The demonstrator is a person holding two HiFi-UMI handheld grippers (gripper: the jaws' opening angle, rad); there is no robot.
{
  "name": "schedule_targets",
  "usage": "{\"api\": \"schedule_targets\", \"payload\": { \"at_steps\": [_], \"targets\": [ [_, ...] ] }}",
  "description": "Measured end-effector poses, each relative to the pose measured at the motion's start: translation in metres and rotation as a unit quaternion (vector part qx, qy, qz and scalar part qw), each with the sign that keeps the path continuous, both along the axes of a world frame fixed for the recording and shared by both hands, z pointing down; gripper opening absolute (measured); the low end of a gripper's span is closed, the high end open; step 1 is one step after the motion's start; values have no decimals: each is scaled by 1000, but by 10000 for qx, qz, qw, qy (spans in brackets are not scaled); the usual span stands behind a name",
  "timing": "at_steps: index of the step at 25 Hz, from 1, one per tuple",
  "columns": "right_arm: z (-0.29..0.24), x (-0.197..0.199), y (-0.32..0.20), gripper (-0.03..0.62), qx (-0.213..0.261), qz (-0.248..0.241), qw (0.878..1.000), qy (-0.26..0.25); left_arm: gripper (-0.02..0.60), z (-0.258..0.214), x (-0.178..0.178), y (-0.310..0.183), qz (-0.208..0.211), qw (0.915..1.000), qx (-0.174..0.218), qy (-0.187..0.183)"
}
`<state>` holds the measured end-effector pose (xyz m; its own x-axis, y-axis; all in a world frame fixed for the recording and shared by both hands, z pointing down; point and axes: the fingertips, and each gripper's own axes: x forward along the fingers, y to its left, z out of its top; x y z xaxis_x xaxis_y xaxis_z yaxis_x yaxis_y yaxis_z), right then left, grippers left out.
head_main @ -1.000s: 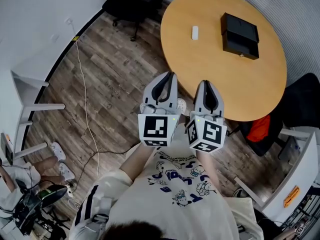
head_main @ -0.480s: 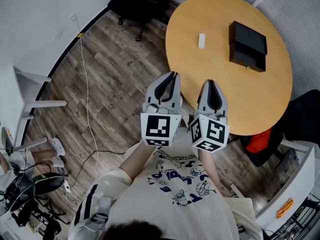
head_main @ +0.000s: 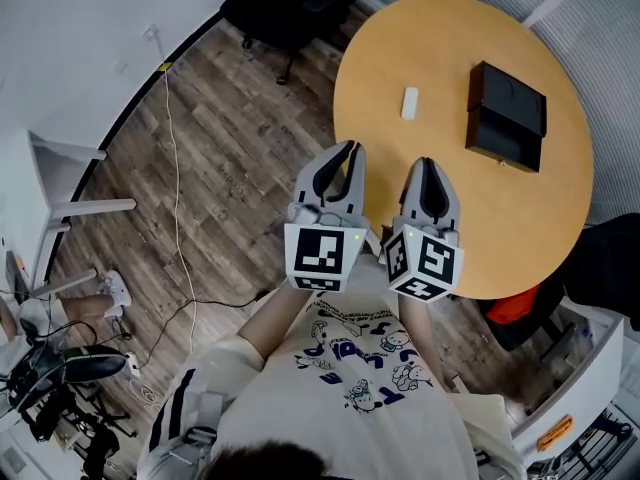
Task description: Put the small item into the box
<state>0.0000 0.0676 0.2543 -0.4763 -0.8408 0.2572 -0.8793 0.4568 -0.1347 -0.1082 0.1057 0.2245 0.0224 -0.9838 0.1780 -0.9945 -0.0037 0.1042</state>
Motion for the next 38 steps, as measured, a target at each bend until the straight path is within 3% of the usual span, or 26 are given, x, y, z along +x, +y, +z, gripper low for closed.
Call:
{"api": "schedule_targets", "payload": {
  "at_steps": [8, 18, 38],
  "targets": [
    [13, -9, -48, 43, -206, 16, 9998, 56, 29, 19, -12, -45, 3, 9996, -268, 56],
    [55, 3, -93, 43, -543, 14, 9985, 116, 29, 63, 5, -91, 104, 9977, -664, 33],
    [125, 5, -130, 44, -1426, 117, 9896, 149, 29, 126, 17, -138, 279, 9899, -1382, 146]
  ]
}}
